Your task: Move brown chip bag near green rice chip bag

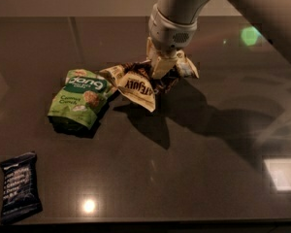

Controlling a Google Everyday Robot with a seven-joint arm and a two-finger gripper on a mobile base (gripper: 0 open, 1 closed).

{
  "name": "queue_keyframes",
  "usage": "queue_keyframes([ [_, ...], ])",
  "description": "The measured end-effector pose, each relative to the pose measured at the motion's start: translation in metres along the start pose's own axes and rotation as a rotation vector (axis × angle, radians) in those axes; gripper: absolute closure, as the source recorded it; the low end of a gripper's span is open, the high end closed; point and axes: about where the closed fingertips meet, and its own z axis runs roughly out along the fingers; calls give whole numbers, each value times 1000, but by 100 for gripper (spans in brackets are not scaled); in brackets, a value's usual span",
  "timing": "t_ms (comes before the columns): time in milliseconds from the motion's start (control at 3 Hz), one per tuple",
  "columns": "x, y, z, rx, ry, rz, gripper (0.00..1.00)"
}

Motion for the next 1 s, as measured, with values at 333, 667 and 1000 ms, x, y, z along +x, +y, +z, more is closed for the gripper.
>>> queue_keyframes([
  [333, -11, 2, 6, -21, -40, 5, 36],
  [667, -17, 5, 10, -37, -76, 2, 12],
  [1000, -18, 4, 10, -31, -77, 1, 0],
])
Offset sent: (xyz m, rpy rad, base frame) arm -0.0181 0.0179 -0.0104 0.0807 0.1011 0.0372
